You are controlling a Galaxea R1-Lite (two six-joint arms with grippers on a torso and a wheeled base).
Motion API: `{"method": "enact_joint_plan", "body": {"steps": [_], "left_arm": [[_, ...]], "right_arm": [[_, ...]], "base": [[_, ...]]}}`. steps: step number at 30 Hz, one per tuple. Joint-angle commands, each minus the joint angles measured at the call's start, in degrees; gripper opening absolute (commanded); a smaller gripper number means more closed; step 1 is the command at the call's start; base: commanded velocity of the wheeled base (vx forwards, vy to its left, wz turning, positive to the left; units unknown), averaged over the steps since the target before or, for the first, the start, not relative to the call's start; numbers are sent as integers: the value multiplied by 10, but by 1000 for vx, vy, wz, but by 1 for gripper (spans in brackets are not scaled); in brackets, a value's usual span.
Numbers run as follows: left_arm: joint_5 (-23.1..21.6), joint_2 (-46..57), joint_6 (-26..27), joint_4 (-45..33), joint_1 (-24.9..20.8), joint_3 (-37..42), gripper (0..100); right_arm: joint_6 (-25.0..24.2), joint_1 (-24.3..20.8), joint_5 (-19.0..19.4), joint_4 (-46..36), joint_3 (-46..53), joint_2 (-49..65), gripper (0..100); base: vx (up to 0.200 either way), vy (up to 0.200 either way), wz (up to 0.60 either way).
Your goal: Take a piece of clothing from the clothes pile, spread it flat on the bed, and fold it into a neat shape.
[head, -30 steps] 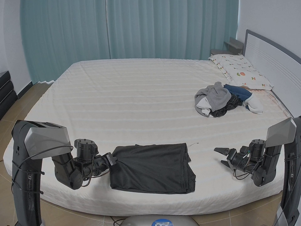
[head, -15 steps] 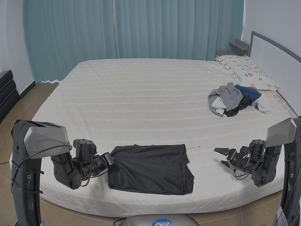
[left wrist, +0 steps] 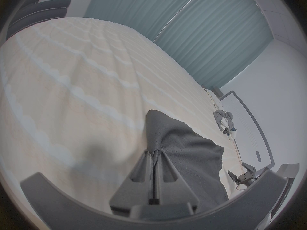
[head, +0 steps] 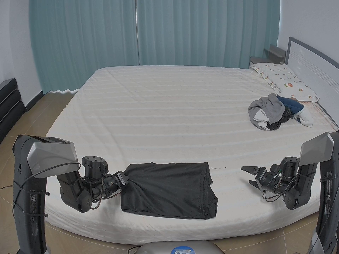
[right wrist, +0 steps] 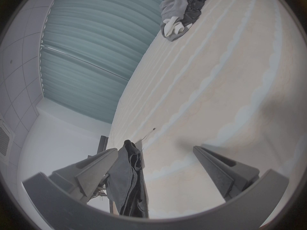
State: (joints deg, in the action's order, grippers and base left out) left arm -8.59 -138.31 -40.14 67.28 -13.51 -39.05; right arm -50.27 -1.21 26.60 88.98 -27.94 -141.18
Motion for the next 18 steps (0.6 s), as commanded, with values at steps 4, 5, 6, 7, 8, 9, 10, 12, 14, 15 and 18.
{"method": "enact_joint_plan", "body": {"steps": [4,5,6,7,8,9,10,12,14,15,18], "left_arm": [[0,-2,0,0,1,-1,0],[0,-2,0,0,1,0,0],[0,-2,0,0,1,0,0],[0,-2,0,0,1,0,0],[0,-2,0,0,1,0,0],[0,-2,0,0,1,0,0],[0,-2,0,0,1,0,0],[0,-3,0,0,1,0,0],[0,-4,0,0,1,0,0],[0,-4,0,0,1,0,0],[0,-4,0,0,1,1,0]], "right_arm": [[-1,0,0,6,0,-1,100],[0,0,0,7,0,0,100],[0,0,0,7,0,0,100],[0,0,0,7,0,0,100],[0,0,0,7,0,-1,100],[0,0,0,6,0,-1,100],[0,0,0,7,0,-1,100],[0,0,0,6,0,-1,100],[0,0,0,7,0,-1,100],[0,0,0,7,0,-1,100],[0,0,0,7,0,-1,100]], "base": [[0,200,0],[0,200,0],[0,200,0],[0,200,0],[0,200,0],[0,200,0],[0,200,0],[0,200,0],[0,200,0],[0,0,0],[0,0,0]]}}
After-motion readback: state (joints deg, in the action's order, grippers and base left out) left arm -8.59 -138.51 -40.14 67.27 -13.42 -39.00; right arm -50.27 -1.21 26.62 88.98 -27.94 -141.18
